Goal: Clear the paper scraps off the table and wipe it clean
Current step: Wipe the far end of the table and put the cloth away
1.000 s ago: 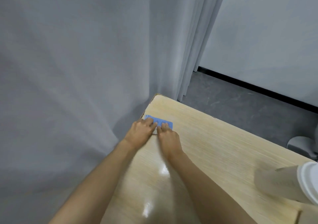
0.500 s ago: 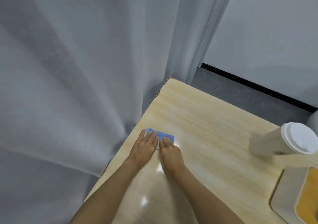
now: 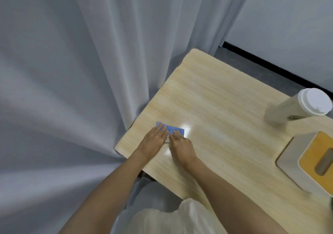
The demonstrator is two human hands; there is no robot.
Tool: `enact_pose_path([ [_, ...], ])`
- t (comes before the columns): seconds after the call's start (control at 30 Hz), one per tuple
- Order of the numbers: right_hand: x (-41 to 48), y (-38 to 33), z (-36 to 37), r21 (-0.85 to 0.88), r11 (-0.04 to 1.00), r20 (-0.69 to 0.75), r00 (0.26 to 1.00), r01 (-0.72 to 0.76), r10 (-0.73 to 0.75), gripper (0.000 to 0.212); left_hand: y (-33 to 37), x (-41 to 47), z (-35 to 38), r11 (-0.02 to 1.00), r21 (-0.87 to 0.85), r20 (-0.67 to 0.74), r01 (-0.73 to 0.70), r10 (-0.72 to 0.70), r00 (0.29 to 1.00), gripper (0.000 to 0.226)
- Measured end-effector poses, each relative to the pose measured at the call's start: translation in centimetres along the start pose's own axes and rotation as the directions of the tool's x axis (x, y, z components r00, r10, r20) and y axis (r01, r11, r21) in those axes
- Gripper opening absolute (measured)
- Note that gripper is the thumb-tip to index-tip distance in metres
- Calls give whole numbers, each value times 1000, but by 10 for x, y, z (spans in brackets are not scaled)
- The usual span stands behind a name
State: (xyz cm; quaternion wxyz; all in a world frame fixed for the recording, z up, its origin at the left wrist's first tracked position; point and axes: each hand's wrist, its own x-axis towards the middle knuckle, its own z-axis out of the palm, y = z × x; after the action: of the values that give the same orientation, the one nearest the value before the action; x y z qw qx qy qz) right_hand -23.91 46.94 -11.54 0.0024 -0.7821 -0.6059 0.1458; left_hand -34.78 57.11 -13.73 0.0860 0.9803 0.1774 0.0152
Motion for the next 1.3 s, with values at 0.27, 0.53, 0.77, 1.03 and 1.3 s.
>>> enact_pose_path([
  [0.27,1,9,-58,77,997,278,960,25,-46,23,13,-11,-48,986,137,164,-90,68,984,31],
  [0.53,10,47,-75,428,887,36,984,-173,175,30,42,36,-56,903,-317,65,289,-283,957,26],
  [0.77,-17,89,-68,534,803,-77,930,-265,358,44,3,78,-69,573,-579,184,579,-601,778,12],
  [1.03,-11,134,-43,337,799,134,865,-499,483,69,0,160,-57,458,-498,122,736,-803,583,40],
  [1.3,-6,168,-45,508,765,-63,869,-396,492,57,76,169,-36,811,-448,143,375,-349,926,45],
])
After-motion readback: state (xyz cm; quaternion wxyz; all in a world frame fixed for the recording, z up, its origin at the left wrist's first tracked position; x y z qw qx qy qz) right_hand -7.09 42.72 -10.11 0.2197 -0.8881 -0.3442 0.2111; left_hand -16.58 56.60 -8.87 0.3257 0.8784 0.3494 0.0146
